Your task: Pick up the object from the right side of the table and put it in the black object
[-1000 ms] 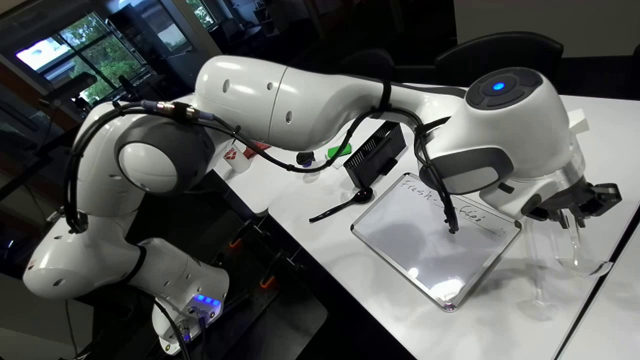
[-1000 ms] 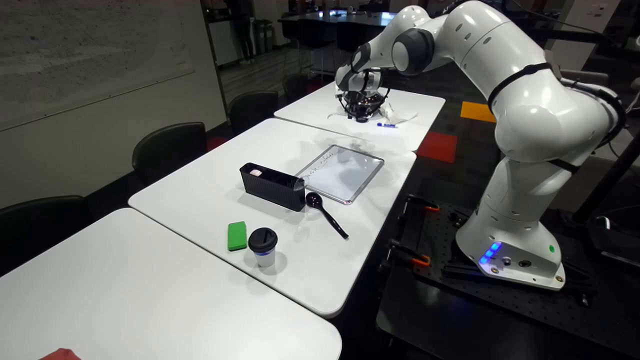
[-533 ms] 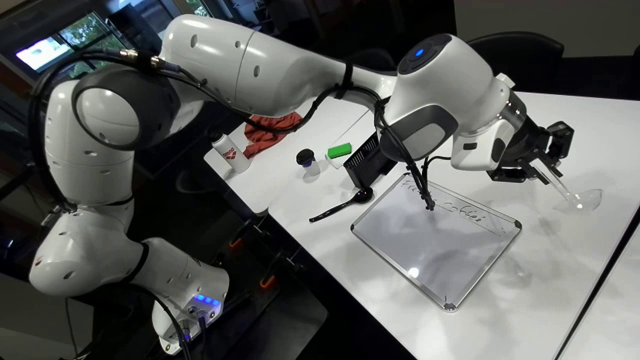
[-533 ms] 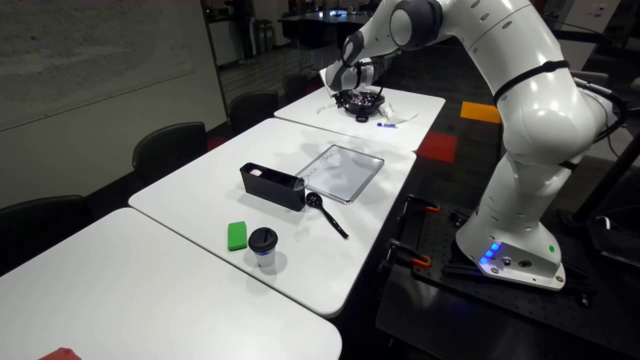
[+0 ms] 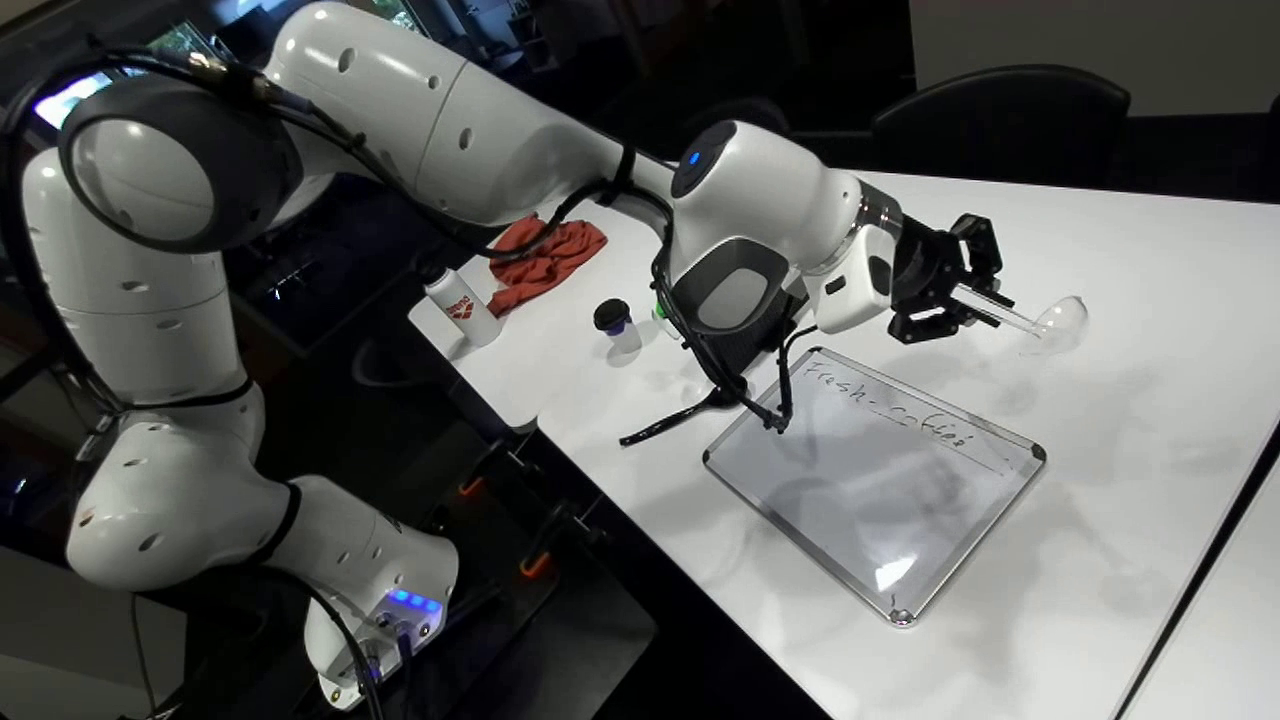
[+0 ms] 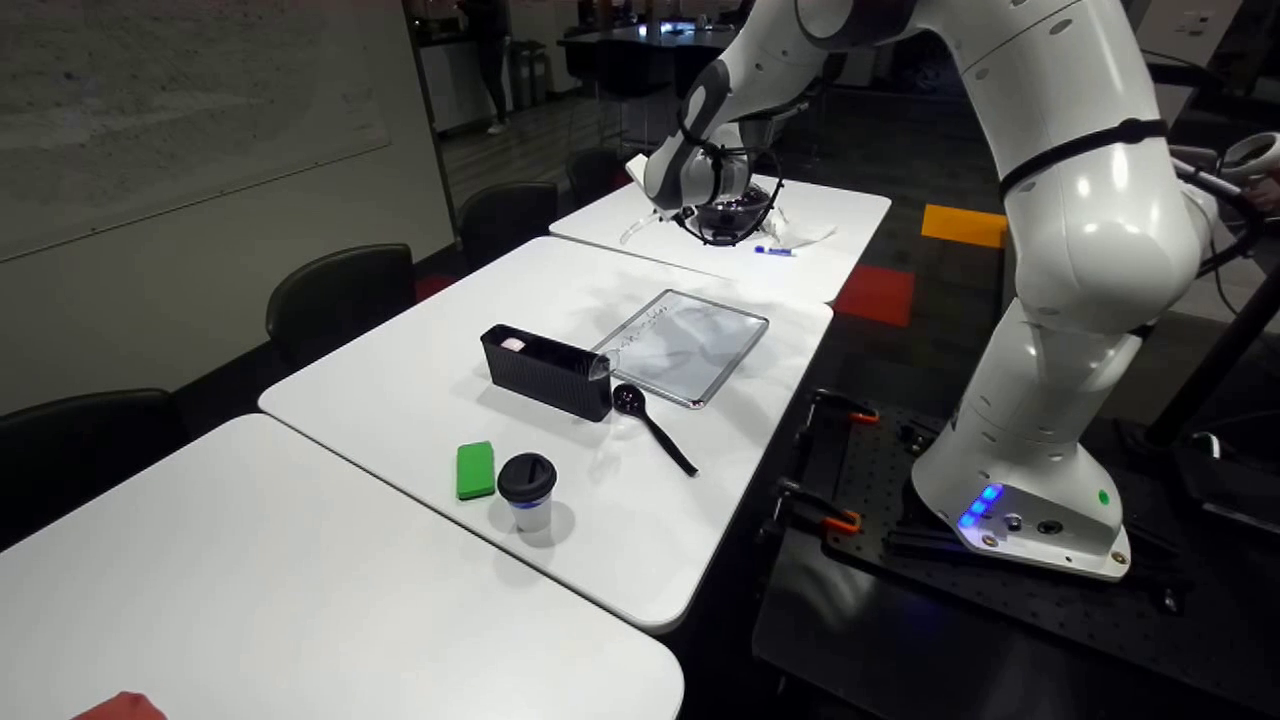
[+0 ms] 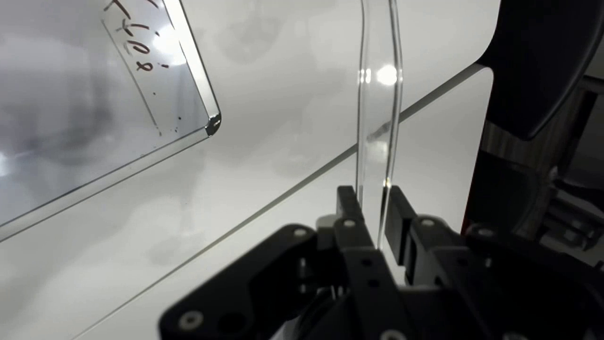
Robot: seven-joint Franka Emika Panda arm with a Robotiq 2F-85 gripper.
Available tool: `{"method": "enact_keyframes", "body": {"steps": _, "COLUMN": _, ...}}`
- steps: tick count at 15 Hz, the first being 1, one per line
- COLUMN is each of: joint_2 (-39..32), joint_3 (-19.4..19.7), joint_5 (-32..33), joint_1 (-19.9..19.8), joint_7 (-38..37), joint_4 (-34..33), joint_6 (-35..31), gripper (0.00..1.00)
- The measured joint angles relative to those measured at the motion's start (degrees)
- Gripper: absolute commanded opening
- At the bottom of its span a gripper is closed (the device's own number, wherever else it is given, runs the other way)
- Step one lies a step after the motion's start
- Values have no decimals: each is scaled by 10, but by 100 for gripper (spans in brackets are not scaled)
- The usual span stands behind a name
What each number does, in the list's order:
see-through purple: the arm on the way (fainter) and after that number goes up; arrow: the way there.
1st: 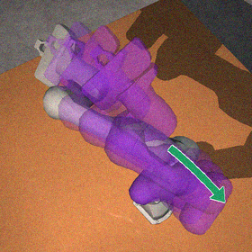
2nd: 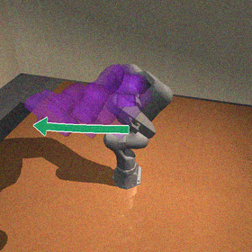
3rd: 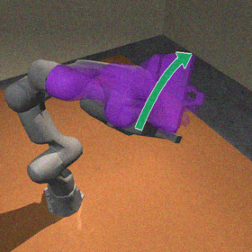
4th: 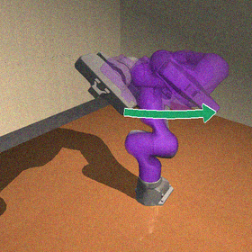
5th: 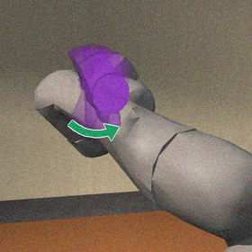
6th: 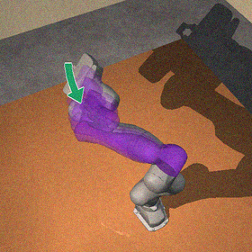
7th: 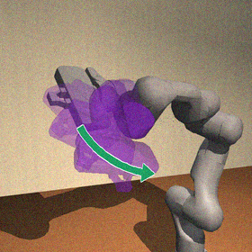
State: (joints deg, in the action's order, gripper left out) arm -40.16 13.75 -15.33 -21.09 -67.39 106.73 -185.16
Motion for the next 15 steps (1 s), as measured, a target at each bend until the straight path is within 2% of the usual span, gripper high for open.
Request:
{"method": "enact_keyframes", "body": {"steps": 1, "joint_2": 7, "joint_3": -1, "joint_5": 0, "joint_1": -1, "joint_7": 5, "joint_4": 9, "joint_6": -1, "gripper": 18}}
{"method": "enact_keyframes", "body": {"steps": 2, "joint_2": 12, "joint_3": -1, "joint_5": 0, "joint_1": -1, "joint_7": 7, "joint_4": 14, "joint_6": -1, "gripper": 5}}
{"method": "enact_keyframes", "body": {"steps": 5, "joint_2": 13, "joint_3": 3, "joint_5": -15, "joint_1": 2, "joint_7": 20, "joint_4": 15, "joint_6": 1, "gripper": 5}}
{"method": "enact_keyframes", "body": {"steps": 7, "joint_2": 9, "joint_3": 33, "joint_5": -19, "joint_1": 33, "joint_7": 29, "joint_4": 18, "joint_6": 1, "gripper": 5}}
{"method": "enact_keyframes", "body": {"steps": 9, "joint_2": 10, "joint_3": 104, "joint_5": -10, "joint_1": 109, "joint_7": 28, "joint_4": 27, "joint_6": 1, "gripper": 5}}
{"method": "enact_keyframes", "body": {"steps": 15, "joint_2": 0, "joint_3": 356, "joint_5": 70, "joint_1": 383, "joint_7": 20, "joint_4": 76, "joint_6": 1, "gripper": 5}}
